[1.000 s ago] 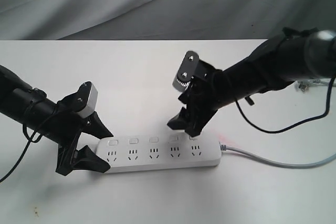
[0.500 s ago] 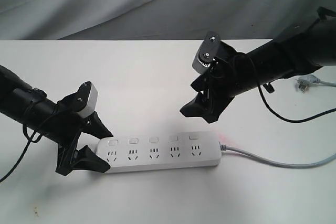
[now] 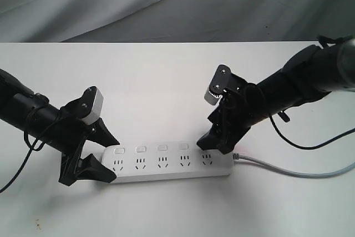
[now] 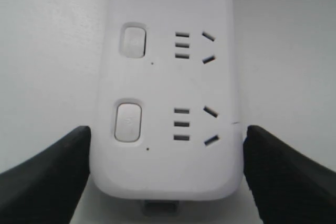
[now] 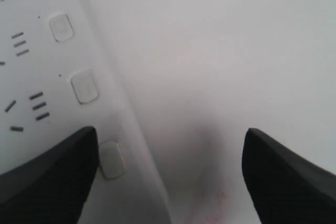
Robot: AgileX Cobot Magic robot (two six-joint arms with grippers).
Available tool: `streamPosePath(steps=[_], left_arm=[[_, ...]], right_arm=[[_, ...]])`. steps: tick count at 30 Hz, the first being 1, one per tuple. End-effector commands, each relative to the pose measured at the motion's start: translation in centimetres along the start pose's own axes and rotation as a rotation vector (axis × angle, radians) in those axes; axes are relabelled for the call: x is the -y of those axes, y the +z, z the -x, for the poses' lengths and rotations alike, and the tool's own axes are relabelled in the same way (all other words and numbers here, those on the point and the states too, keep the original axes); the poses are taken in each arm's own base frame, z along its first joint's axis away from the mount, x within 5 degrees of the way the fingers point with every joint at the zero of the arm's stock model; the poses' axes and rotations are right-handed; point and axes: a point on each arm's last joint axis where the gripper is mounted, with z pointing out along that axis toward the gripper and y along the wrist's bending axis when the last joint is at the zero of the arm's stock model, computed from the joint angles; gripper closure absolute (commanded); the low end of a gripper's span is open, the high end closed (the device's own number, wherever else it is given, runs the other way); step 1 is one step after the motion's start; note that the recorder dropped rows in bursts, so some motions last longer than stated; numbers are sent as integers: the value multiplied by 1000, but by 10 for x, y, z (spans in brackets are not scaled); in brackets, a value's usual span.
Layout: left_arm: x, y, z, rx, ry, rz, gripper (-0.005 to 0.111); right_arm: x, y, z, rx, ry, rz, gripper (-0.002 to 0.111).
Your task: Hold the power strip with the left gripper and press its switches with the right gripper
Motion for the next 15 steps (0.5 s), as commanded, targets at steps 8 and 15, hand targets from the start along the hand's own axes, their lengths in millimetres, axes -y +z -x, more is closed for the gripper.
streamPosePath(steps=[8, 15], left_arm=[[0, 2, -1, -23, 24, -2, 59], [0, 2, -1, -23, 24, -2, 59]], right_arm=[[-5, -4, 1, 72, 19, -16, 38], [0, -7, 2, 57, -1, -82, 38]])
